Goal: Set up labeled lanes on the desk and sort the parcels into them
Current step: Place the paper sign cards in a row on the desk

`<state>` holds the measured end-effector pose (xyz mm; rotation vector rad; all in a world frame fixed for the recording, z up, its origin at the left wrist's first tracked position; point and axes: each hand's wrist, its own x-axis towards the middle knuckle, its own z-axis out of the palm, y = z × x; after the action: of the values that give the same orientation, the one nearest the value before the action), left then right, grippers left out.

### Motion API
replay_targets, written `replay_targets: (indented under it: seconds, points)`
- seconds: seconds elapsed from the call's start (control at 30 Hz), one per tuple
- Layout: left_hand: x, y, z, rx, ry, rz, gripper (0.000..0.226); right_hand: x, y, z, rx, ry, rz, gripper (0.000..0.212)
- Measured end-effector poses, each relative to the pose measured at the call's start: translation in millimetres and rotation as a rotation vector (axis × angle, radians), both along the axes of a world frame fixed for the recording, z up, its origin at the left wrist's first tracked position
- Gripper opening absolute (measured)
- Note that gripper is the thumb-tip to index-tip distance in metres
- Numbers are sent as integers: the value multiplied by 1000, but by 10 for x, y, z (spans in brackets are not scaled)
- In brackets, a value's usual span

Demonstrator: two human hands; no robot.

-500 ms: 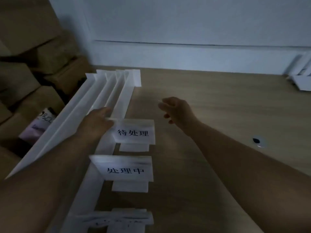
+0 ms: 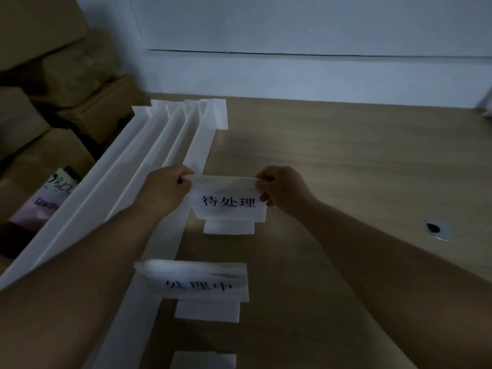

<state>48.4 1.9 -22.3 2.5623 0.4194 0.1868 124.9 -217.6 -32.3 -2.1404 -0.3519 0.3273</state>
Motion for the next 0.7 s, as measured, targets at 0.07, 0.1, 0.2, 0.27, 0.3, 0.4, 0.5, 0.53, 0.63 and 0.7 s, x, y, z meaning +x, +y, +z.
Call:
replay_targets:
  seconds: [0.07,0.1,0.2,0.27,0.3,0.4,0.5,0.53,0.63,0.7]
  points:
    - [228,-79,38,19,-20,-36,23,176,-101,60,-4,-27,-24,13]
    - [350,-131,63,25,-28,-50,23,269,-152,96,-9,-40,-36,13]
    - [720,-271,133,40,-73,-90,24,577,-281,178,-12,-80,-68,14]
    - [942,-320,157,62,-110,-100,25,780,-328,198,-11,-99,-87,14]
    - [1041,-329,159,67,-126,-97,25,872,-341,196,-5,-102,-93,13]
    - [1285,-335,118,87,-159,-91,27,1080,-342,141,12,-109,-98,12]
    - [1417,-338,14,92,-158,-85,27,1204,-323,14,9,-92,-105,12]
    - [1440,-333,-24,101,-153,-80,27,1239,-304,-19,11,-87,-104,11]
    - [1502,-298,-111,118,-140,-69,28,1349,-243,-44,9,-85,-97,9]
    - [1543,-283,-159,110,-136,-61,29,1393,-220,-59,1,-80,-99,8]
